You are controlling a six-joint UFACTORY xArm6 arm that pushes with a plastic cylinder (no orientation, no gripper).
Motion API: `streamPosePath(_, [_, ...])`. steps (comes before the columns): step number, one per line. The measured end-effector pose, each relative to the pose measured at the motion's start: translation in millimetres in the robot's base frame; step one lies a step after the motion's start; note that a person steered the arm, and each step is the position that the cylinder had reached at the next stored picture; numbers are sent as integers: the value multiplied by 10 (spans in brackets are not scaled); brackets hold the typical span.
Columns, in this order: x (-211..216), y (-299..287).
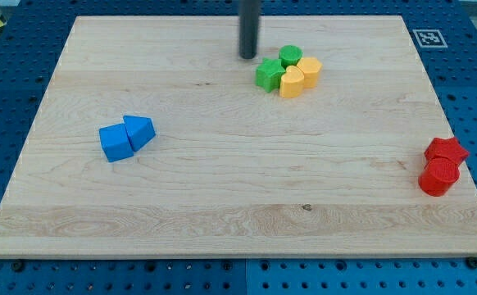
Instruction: Move your arm to the left side of the blue cube
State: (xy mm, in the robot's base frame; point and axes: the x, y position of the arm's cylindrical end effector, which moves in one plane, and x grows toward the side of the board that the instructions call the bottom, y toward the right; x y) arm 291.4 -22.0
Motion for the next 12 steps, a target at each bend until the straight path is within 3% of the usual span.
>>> streamPosePath(1, [0, -402])
streamPosePath(3, [0, -407])
streamPosePath(4, [0, -883])
streamPosePath(5, [180, -1690])
streamPosePath(7, [1164, -2522])
streamPosePath(9, [1285, -2072])
streamPosePath(11, [1929, -2163])
streamPosePath(12, [1993, -1771])
